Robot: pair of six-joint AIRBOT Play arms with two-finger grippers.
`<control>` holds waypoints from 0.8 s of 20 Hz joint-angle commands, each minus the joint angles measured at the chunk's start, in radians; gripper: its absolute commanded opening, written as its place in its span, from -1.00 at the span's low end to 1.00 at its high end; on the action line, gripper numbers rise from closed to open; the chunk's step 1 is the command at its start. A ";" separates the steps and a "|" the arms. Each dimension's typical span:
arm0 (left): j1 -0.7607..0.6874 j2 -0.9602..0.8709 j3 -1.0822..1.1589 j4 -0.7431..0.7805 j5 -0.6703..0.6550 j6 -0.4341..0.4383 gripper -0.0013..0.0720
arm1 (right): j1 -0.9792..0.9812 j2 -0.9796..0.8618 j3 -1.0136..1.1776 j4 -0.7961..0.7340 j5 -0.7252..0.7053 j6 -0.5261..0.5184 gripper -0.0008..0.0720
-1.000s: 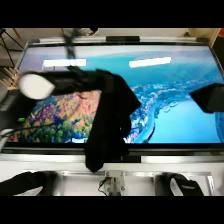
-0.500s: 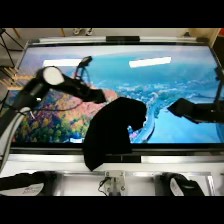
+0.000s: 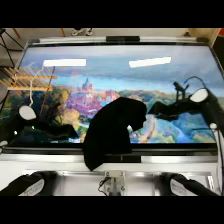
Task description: Fold the shirts.
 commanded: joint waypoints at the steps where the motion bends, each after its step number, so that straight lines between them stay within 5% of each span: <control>1: -0.065 0.027 -0.185 -0.138 0.171 -0.001 0.82 | 0.093 -0.137 -0.003 0.016 -0.122 -0.037 0.75; 10: -0.213 -0.105 -0.182 -0.158 0.396 -0.079 0.58 | 0.189 -0.216 -0.003 0.124 -0.302 -0.135 0.75; 11: -0.212 -0.114 -0.182 -0.166 0.409 -0.078 0.11 | 0.207 -0.229 -0.003 0.127 -0.302 -0.134 0.65; 13: -0.211 -0.117 -0.177 -0.175 0.428 -0.063 -0.47 | 0.221 -0.230 0.000 0.126 -0.288 -0.134 -0.40; 14: -0.206 -0.116 -0.159 -0.174 0.414 -0.011 -0.83 | 0.216 -0.225 0.012 0.116 -0.259 -0.135 -0.48; 16: -0.179 -0.100 -0.082 -0.145 0.352 0.066 -0.88 | 0.191 -0.193 0.068 0.035 -0.176 -0.136 -0.49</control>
